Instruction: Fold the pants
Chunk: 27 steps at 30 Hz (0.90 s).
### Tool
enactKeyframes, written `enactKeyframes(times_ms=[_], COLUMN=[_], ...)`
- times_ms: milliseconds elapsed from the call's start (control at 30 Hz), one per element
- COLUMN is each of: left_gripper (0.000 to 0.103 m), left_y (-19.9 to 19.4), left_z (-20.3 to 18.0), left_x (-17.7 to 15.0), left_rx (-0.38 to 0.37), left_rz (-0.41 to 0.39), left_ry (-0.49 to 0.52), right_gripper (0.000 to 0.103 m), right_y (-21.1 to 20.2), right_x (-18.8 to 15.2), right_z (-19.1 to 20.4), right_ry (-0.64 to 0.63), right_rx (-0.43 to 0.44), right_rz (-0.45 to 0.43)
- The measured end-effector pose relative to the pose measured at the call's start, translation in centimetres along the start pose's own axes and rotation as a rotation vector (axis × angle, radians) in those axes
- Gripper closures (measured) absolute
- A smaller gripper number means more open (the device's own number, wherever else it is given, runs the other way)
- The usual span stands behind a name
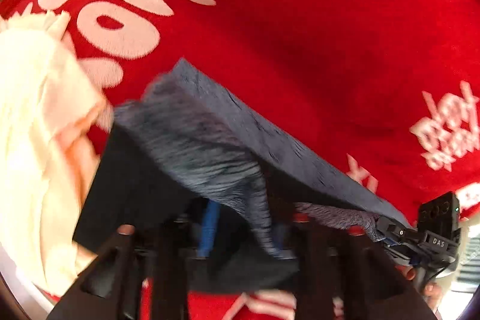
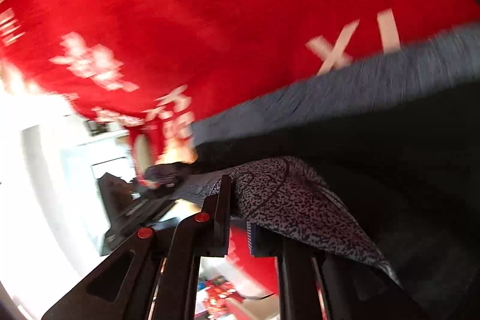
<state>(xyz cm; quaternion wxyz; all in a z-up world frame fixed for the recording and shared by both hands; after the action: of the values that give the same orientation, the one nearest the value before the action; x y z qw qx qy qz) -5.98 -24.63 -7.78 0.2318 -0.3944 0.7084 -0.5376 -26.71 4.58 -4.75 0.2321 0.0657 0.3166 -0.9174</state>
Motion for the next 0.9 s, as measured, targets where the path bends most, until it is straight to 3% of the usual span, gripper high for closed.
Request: enactKeyframes(times_ms=[67, 200, 233, 267, 300, 333, 367, 400, 533, 633, 667, 733, 800, 900], left_gripper=[0.058, 0.052, 0.036, 0.02, 0.019, 0.019, 0.019, 0.019, 0.019, 0.019, 0.019, 0.019, 0.019, 0.019], left_y=[0.8, -0.4, -1.5, -2.3, -3.7, -4.4, -4.5, -4.4, -0.9, 2.6, 3.5, 4.2, 3.5, 1.7], left_z=[-0.1, -1.6, -1.9, -1.5, -1.8, -2.0, -1.6, -1.1, -2.3, -3.2, -3.2, -3.9, -5.2, -7.1], left_x=[0.2, 0.1, 0.0, 0.2, 0.3, 0.2, 0.1, 0.2, -1.1, -1.6, -1.7, -1.8, -2.5, -4.3], left_rx=[0.0, 0.062, 0.111, 0.148, 0.171, 0.169, 0.173, 0.183, 0.25, 0.309, 0.349, 0.418, 0.384, 0.322], left_rz=[0.009, -0.02, -0.054, -0.082, -0.132, -0.147, -0.136, -0.121, -0.045, -0.015, -0.009, -0.025, -0.002, 0.006], left_ry=[0.006, 0.073, 0.106, 0.115, 0.134, 0.15, 0.156, 0.162, 0.275, 0.315, 0.325, 0.375, 0.413, 0.47], right_gripper=[0.092, 0.093, 0.089, 0.082, 0.076, 0.059, 0.036, 0.028, 0.028, 0.028, 0.028, 0.032, 0.038, 0.03], right_y=[1.4, 2.4, 2.2, 1.9, 1.6, 1.4, 0.8, -0.1, -3.3, -2.5, -1.5, -1.1, -2.3, -7.2], right_x=[1.8, 2.8, 2.7, 2.7, 2.7, 2.9, 2.8, 2.7, 0.9, -1.7, -2.2, -2.0, -2.0, -3.1], right_z=[-1.7, -3.4, -3.2, -3.2, -2.7, -1.9, -1.1, -0.3, 2.3, 2.3, 1.4, -2.1, -2.7, -2.4], right_ry=[0.015, 0.04, 0.029, 0.012, -0.023, -0.056, -0.096, -0.136, -0.237, -0.247, -0.248, -0.256, -0.253, -0.265], right_rx=[-0.028, -0.012, -0.016, -0.031, -0.061, -0.086, -0.106, -0.125, -0.11, -0.085, -0.134, -0.338, -0.327, -0.265], right_rz=[0.022, 0.041, 0.048, 0.056, 0.063, 0.063, 0.057, 0.037, -0.018, 0.048, 0.069, 0.067, 0.037, -0.073])
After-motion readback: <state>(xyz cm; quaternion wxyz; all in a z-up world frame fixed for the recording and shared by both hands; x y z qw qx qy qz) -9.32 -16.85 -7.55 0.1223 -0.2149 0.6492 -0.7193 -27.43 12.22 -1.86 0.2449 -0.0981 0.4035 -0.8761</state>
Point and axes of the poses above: each gripper's, at about its wrist camera, not at the fingertips, and y roughly the way its jaws point, z to its left, x to its top, the point moved 7 cm from there along y, roughly the way its jaws point, and after that the axes turned 3 degrees about y, right-handed, at the moved point
